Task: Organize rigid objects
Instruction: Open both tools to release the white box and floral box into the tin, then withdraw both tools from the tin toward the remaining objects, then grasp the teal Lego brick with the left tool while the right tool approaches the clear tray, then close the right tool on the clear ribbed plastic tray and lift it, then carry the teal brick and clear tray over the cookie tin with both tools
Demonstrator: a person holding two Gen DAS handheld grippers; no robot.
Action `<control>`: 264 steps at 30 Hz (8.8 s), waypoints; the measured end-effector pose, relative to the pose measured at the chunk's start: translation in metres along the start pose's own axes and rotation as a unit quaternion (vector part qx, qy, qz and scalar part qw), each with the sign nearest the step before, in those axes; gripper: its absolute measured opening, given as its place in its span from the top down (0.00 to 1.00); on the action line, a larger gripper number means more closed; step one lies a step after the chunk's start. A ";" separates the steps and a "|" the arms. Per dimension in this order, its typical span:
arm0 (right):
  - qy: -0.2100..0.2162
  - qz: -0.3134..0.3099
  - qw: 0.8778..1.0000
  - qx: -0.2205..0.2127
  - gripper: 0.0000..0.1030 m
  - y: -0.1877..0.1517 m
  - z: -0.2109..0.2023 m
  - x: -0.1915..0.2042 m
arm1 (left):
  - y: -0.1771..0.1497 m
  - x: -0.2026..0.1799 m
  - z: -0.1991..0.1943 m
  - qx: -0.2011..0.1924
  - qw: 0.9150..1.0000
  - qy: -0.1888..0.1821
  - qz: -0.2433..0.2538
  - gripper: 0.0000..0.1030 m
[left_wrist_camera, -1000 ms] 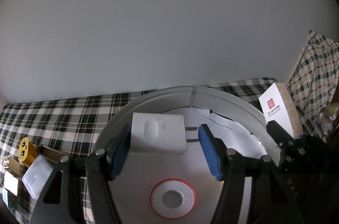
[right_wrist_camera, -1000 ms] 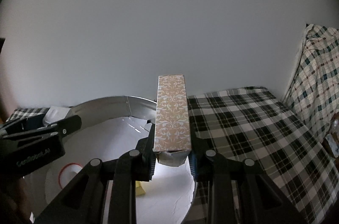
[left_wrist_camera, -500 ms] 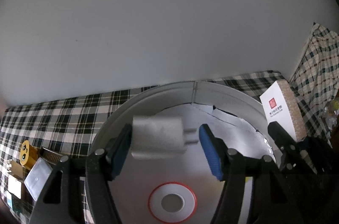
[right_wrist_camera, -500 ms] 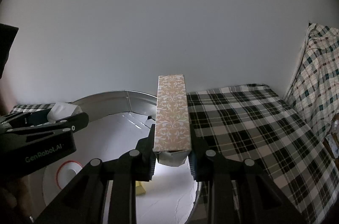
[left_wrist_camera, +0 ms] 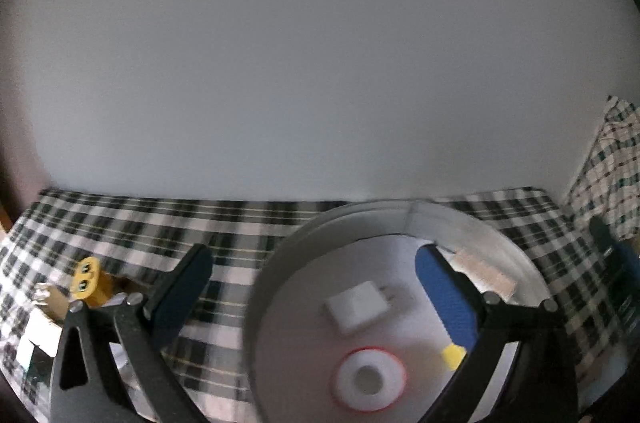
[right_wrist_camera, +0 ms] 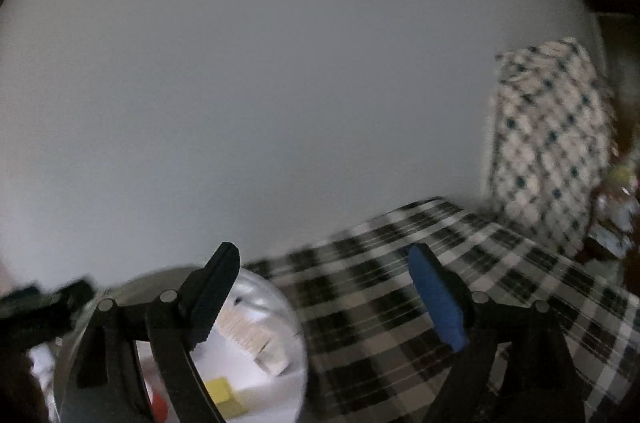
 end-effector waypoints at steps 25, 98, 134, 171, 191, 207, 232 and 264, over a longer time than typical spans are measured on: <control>-0.020 0.015 0.997 -0.076 0.14 -0.026 -0.033 0.007 | -0.067 0.088 -0.033 -0.074 0.994 0.077 0.024 0.01; 0.261 -0.128 0.930 0.224 0.14 -0.143 -0.036 0.301 | -0.125 0.316 0.008 0.161 0.982 0.059 -0.086 0.50; 0.357 -0.219 0.848 0.325 0.20 -0.153 0.049 0.335 | -0.112 0.346 -0.005 0.088 0.981 0.031 -0.171 0.70; 0.344 -0.133 0.926 0.078 0.20 -0.075 -0.072 0.250 | -0.082 0.289 -0.061 -0.068 0.988 0.008 -0.140 0.70; 0.290 -0.128 0.948 0.038 0.20 -0.057 -0.071 0.200 | -0.050 0.213 -0.074 -0.094 0.990 -0.024 -0.102 0.70; 0.239 -0.115 0.964 0.019 0.20 -0.038 -0.059 0.150 | -0.038 0.163 -0.079 -0.110 0.990 -0.054 -0.072 0.70; 0.125 -0.110 0.986 -0.004 0.20 -0.015 -0.046 0.093 | -0.024 0.069 -0.056 -0.094 0.988 -0.118 -0.028 0.70; 0.060 -0.088 0.994 0.015 0.20 0.002 -0.012 0.038 | -0.016 0.001 -0.033 -0.069 0.988 -0.140 0.011 0.70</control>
Point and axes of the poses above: each gripper's, at about its wrist camera, not at the fingertips, and z roughly the way its jaws point, x to its left, y to its top, the point moved 1 cm from there along z, roughly the way its jaws point, and after that the axes turned 8 degrees about y, right-handed, at the moved point
